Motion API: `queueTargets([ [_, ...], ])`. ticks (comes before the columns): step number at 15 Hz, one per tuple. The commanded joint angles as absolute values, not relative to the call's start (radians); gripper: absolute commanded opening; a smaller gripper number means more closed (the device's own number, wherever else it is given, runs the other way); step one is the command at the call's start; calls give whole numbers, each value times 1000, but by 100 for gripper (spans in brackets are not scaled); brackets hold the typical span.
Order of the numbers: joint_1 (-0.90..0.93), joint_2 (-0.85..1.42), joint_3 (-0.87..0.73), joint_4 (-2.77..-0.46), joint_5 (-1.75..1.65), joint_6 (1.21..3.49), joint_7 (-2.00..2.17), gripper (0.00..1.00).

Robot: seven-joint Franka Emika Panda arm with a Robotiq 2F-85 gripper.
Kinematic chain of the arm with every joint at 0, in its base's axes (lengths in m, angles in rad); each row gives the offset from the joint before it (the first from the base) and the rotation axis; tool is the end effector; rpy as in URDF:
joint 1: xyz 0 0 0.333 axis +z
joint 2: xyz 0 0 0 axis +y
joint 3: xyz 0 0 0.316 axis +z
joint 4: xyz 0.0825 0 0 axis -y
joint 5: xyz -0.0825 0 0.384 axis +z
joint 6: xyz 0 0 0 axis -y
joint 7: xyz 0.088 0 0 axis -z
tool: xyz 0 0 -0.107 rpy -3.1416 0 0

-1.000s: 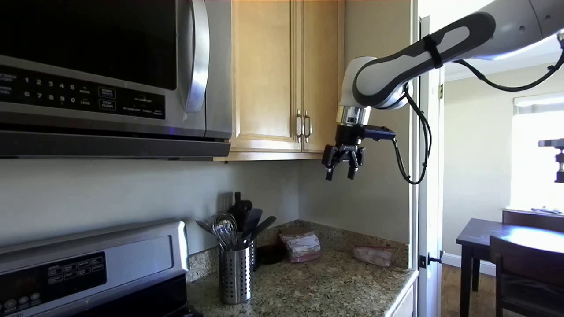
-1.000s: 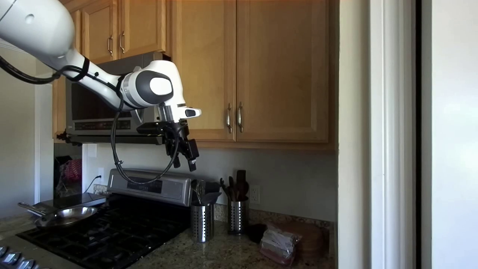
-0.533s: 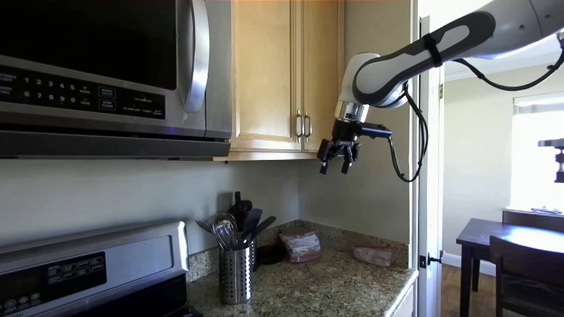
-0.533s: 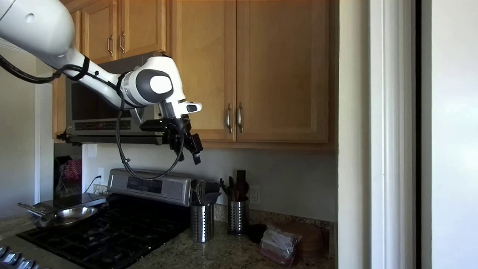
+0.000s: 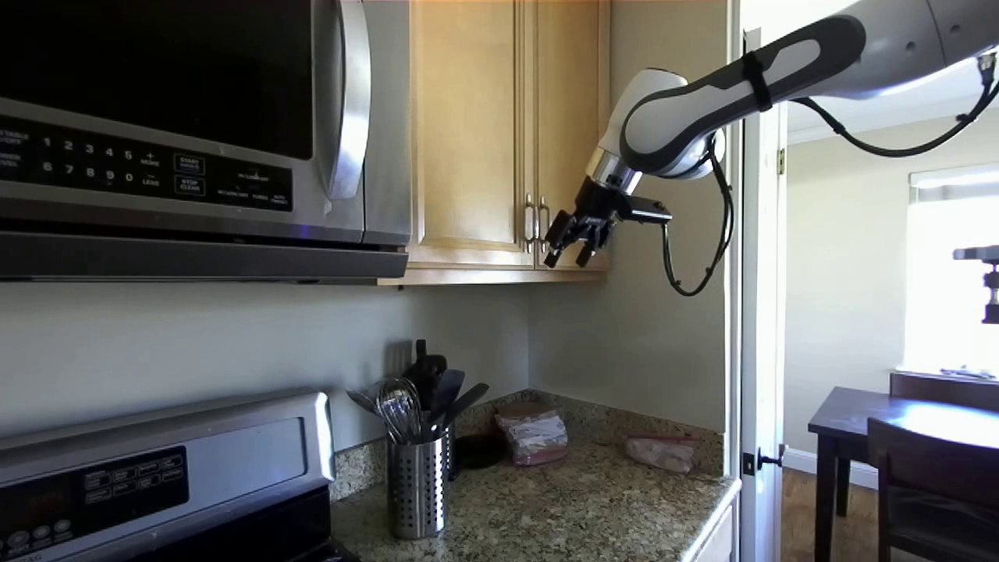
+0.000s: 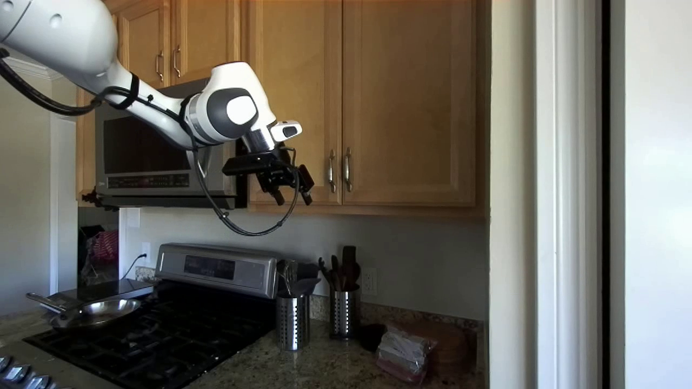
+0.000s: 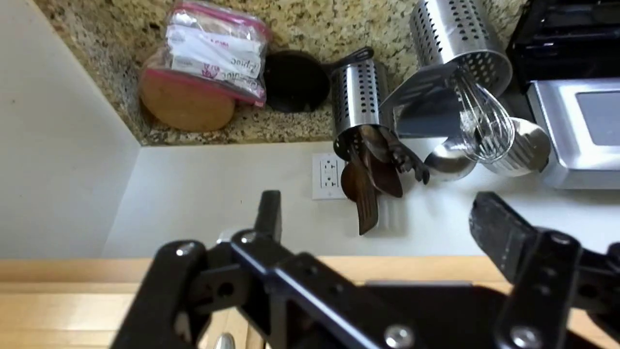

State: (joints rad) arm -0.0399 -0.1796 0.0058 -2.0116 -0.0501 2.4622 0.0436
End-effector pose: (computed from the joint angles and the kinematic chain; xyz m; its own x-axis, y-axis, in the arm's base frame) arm 0.5508 -0.0185 0.6046 0.8068 -0.0316 0.5899 -0.0564 -0.9981 0.0237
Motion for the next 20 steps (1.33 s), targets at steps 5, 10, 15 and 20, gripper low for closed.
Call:
queueTargets([
  [5, -42, -58, -40, -1890, -25, 2599, -47, 94],
  [10, -44, 8, -52, -1808, 22, 2638, -90, 76],
  [15, -53, 55, -51, -1729, 93, 2655, -151, 65],
  [20, -65, 76, -50, -1660, 106, 2655, -197, 34],
])
